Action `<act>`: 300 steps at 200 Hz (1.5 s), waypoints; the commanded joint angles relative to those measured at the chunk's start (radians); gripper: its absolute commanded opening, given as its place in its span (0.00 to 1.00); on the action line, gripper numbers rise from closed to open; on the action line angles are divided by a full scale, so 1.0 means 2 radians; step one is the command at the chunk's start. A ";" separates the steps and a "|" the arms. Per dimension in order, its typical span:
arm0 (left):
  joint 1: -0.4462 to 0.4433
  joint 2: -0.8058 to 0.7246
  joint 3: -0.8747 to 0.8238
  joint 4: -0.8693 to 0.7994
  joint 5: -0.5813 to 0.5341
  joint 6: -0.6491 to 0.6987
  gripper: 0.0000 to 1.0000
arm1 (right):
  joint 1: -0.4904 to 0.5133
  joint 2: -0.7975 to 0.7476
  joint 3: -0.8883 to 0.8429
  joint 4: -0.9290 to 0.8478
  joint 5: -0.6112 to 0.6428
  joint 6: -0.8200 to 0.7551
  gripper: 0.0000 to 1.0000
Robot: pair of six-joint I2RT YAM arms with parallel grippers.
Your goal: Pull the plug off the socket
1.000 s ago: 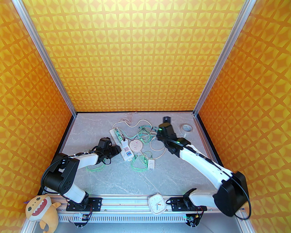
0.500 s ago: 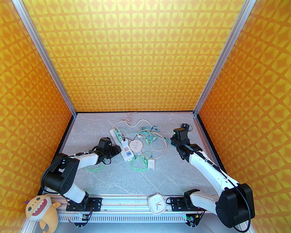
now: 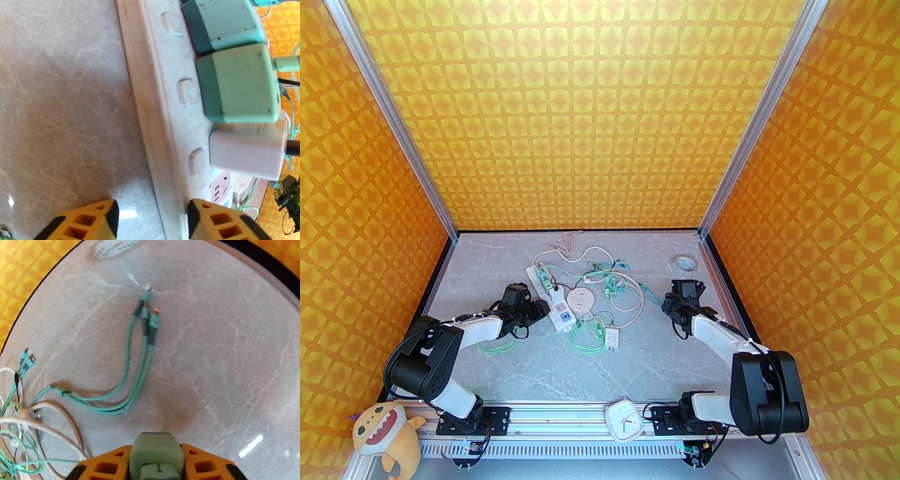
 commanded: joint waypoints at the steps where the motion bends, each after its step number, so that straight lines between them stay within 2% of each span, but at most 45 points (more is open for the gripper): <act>1: -0.002 0.007 -0.006 -0.065 -0.026 0.014 0.53 | -0.010 0.017 -0.006 0.026 -0.032 0.022 0.34; 41: -0.002 0.007 -0.005 -0.066 -0.026 0.015 0.53 | -0.015 0.033 -0.012 0.046 -0.063 0.027 0.43; 72: -0.002 0.009 -0.004 -0.066 -0.026 0.014 0.53 | -0.015 0.015 -0.015 0.052 -0.071 0.020 0.50; 97: -0.002 0.010 -0.005 -0.064 -0.026 0.014 0.53 | -0.015 -0.003 -0.014 0.050 -0.071 0.017 0.72; 134: -0.002 0.010 -0.006 -0.064 -0.026 0.014 0.53 | -0.015 -0.017 -0.015 0.048 -0.096 0.021 0.84; 196: -0.002 0.012 -0.008 -0.062 -0.026 0.014 0.53 | -0.015 -0.017 -0.008 0.042 -0.163 0.090 0.87; 225: -0.002 0.012 -0.011 -0.060 -0.026 0.013 0.53 | -0.016 -0.018 -0.011 0.084 -0.180 0.126 0.76; 238: -0.003 0.011 -0.012 -0.060 -0.026 0.013 0.54 | -0.018 -0.018 -0.012 0.097 -0.182 0.140 0.68; 263: -0.002 0.009 -0.014 -0.059 -0.026 0.013 0.53 | -0.030 -0.018 -0.033 0.147 -0.193 0.171 0.63; 276: -0.002 0.009 -0.014 -0.059 -0.026 0.013 0.54 | -0.034 -0.019 -0.038 0.153 -0.186 0.175 0.66; 288: -0.002 0.009 -0.014 -0.060 -0.026 0.013 0.54 | -0.034 -0.016 -0.030 0.124 -0.169 0.167 0.75; 300: -0.002 0.009 -0.014 -0.059 -0.026 0.013 0.54 | -0.035 -0.011 -0.020 0.097 -0.156 0.157 0.79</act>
